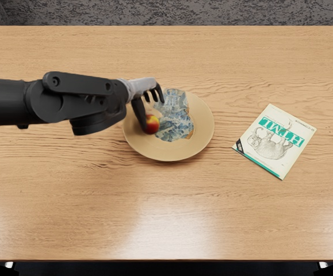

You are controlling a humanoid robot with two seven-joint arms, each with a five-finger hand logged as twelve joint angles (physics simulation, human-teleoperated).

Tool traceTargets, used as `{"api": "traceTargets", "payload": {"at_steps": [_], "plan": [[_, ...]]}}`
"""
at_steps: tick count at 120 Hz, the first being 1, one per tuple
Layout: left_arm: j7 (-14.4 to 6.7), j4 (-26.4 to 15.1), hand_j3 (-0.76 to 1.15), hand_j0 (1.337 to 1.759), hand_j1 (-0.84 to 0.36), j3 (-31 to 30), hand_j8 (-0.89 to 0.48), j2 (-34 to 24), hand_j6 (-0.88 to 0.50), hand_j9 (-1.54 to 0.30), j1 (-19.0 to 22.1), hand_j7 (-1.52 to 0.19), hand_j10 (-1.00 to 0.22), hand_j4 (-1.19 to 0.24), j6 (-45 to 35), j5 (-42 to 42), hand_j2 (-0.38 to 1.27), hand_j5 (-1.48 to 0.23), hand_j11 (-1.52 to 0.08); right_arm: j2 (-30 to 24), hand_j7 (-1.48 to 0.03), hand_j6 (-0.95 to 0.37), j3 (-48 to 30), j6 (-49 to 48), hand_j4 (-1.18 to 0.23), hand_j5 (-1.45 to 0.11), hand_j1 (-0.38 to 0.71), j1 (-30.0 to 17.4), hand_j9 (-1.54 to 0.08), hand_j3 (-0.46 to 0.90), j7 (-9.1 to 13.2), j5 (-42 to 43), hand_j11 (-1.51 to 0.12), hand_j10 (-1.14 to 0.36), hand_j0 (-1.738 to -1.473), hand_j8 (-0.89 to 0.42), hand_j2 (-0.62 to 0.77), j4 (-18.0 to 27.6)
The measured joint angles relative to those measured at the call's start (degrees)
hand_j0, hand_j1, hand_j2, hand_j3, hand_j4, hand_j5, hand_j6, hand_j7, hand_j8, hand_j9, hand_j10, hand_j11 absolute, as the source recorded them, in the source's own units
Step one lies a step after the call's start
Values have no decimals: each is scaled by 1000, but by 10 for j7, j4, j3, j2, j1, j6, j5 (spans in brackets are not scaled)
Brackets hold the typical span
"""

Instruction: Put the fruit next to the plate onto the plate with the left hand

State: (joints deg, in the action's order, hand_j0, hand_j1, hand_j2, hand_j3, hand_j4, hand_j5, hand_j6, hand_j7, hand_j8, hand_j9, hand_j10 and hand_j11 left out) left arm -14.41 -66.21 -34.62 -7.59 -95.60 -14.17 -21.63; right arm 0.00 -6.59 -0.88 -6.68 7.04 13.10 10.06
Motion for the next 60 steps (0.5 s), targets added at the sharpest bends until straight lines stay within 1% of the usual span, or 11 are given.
{"api": "traceTargets", "payload": {"at_steps": [6, 12, 23, 31, 39, 48, 60], "plan": [[2, 0, 0, 1657, -81, 9, -336, -7, -321, -561, 3, -566, -425, -415, 2, 0, 190, -574, -562, 0, -43, -33, 0, 0, -33, -43, -310, 0, -43, 0, 0, 0, -43, -33, -1658, -33, -7, 0], [3, -5, 0, 1657, -54, 37, -319, -29, -307, -512, 15, -516, -388, -380, 3, 6, 160, -522, -512, 0, -43, -33, 0, 0, -33, -43, -310, 0, -43, 0, 0, 0, -43, -33, -1658, -33, -7, 0], [6, -28, 0, 1658, -18, 90, -296, -87, -288, -446, 30, -449, -340, -335, 13, 58, 121, -453, -447, 0, -43, -33, 0, 0, -33, -43, -310, 0, -43, 0, 0, 0, -43, -33, -1658, -33, -7, 0], [7, -40, 0, 1658, -1, 121, -285, -166, -280, -414, 42, -416, -317, -313, 72, 126, 102, -419, -415, 0, -43, -33, 0, 0, -33, -43, -310, 0, -43, 0, 0, 0, -43, -33, -1658, -33, -7, 0], [7, -50, 0, 1658, 11, 138, -277, -234, -273, -391, 54, -393, -300, -297, 135, 195, 88, -395, -392, 0, -43, -33, 0, 0, -33, -43, -310, 0, -43, 0, 0, 0, -43, -33, -1658, -33, -7, 0], [7, -63, 0, 1658, 21, 147, -270, -278, -267, -373, 62, -374, -286, -284, 196, 236, 77, -375, -373, 0, -43, -33, 0, 0, -33, -43, -310, 0, -43, 0, 0, 0, -43, -33, -1658, -33, -7, 0], [7, -72, 0, 1658, 30, 153, -264, -331, -262, -357, 69, -357, -274, -272, 251, 260, 67, -358, -357, 0, -43, -33, 0, 0, -33, -43, -310, 0, -43, 0, 0, 0, -43, -33, -1658, -33, -7, 0]]}}
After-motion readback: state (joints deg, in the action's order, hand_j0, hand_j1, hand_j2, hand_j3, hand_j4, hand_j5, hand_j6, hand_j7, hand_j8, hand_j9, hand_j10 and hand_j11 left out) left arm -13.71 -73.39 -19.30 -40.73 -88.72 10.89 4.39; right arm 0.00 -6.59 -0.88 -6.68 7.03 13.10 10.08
